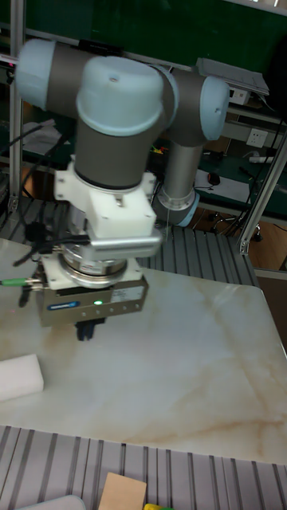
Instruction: Clean the tabletop with a sponge
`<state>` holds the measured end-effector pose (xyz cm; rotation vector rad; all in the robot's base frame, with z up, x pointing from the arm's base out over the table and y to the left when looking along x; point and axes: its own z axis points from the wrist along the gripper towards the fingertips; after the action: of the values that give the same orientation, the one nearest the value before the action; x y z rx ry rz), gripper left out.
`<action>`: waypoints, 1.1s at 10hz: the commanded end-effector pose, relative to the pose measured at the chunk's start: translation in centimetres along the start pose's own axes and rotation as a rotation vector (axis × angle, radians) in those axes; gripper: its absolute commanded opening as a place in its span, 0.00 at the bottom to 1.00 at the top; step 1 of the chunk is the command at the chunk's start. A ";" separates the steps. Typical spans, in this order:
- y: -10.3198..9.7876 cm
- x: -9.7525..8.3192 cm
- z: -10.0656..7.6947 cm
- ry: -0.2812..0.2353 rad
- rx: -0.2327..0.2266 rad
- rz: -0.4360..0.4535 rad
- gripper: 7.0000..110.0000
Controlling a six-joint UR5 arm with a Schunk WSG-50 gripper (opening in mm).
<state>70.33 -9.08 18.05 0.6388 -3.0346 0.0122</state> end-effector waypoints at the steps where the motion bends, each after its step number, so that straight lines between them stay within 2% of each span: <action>1: -4.4 1.9 0.3 -0.026 0.033 -0.079 0.00; 3: -4.0 1.6 0.8 -0.042 0.015 -0.101 0.00; 4: -1.8 1.9 0.7 -0.036 -0.073 -0.125 0.00; 5: 1.0 2.4 0.4 -0.025 -0.184 -0.129 0.00; 6: 1.1 2.7 0.4 -0.007 -0.190 -0.064 0.00; 7: -0.8 2.8 0.7 0.004 -0.113 -0.016 0.00; 8: -2.6 2.7 0.8 -0.002 -0.040 -0.049 0.00; 9: -4.2 2.4 0.8 -0.008 0.022 -0.148 0.00; 11: -1.9 0.6 0.7 -0.093 -0.061 -0.231 0.00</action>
<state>69.53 -12.20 17.23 0.8630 -2.9972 -0.0596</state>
